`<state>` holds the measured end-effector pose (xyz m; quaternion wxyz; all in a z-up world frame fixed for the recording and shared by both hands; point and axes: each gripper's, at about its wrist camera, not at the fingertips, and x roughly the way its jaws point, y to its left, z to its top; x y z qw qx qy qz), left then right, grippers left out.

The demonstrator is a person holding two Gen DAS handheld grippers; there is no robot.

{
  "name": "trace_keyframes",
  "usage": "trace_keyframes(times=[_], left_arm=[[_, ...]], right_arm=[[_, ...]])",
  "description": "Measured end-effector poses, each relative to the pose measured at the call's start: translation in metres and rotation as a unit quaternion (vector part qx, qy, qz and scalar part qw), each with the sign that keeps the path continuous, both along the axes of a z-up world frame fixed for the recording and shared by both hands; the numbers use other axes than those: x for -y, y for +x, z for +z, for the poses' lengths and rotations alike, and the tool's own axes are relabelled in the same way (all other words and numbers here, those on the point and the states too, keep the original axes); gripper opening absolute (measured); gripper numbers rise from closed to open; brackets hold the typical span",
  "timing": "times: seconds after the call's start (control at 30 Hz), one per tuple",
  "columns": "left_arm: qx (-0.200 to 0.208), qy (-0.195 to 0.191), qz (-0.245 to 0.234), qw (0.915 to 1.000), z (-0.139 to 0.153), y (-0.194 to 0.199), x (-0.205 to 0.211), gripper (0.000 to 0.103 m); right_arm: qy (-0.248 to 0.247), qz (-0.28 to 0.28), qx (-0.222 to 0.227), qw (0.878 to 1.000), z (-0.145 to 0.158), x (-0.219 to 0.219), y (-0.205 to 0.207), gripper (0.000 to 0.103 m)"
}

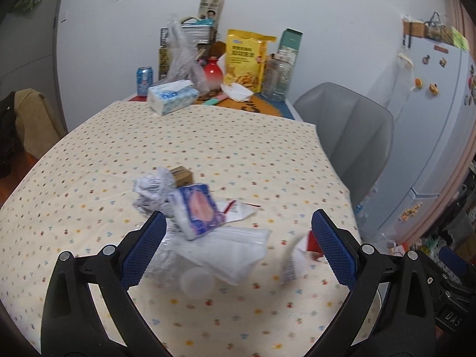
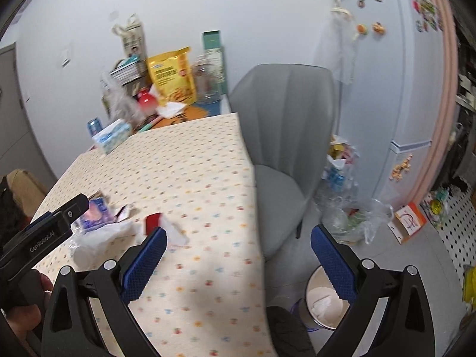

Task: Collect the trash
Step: 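Move both open tools back over the trash pile on the table, then grasp the blue-and-white wrapper with the left tool while the right tool grasps the red-and-white carton piece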

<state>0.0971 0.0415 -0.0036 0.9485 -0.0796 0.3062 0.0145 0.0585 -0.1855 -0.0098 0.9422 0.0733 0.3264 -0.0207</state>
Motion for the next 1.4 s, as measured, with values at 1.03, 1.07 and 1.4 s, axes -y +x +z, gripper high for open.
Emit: trace_keyframes(times=[1.03, 1.07, 1.4], left_arm=[[-0.070, -0.032, 0.029, 0.9966, -0.048, 0.064, -0.047, 0.044], [-0.078, -0.037, 0.027, 0.9959, -0.050, 0.067, -0.046, 0.028], [-0.047, -0.024, 0.025, 0.9983, -0.036, 0.062, -0.043, 0.011]], right_arm=[[-0.011, 0.039, -0.046, 0.998, -0.031, -0.039, 0.054, 0.094], [-0.009, 0.041, -0.048, 0.998, -0.032, -0.040, 0.057, 0.094], [-0.014, 0.075, -0.072, 0.994, -0.053, -0.069, 0.080, 0.094]])
